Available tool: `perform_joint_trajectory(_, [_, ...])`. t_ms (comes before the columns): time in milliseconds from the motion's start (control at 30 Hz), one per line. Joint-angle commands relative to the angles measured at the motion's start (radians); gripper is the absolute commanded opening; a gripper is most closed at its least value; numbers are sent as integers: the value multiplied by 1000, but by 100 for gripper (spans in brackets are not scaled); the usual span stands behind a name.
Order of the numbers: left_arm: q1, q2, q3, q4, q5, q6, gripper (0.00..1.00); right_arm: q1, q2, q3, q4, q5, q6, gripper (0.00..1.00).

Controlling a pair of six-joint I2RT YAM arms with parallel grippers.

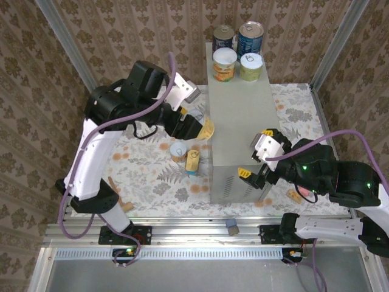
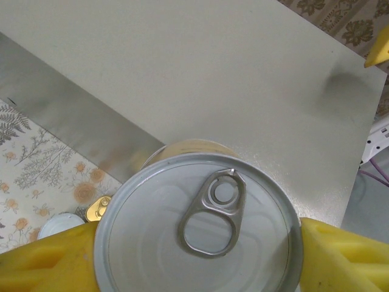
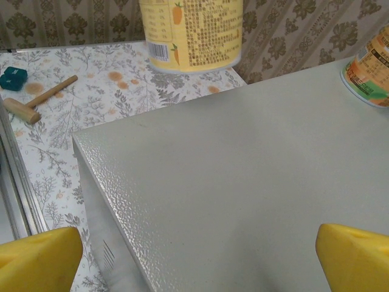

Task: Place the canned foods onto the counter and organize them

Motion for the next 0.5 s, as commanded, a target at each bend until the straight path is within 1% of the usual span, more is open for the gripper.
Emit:
perform_joint_trajectory(0, [-13,30,73,29,12,34,55,4,-23,-12,-24,35,-6,100])
perform_joint_trajectory(200, [-43,132,158,16,1,49,55,4,-54,-44,10,59,-1,100])
perform_joint_trajectory(467, [-71,230,221,51,28,54,56,3,-83,-69,32,86,6,100])
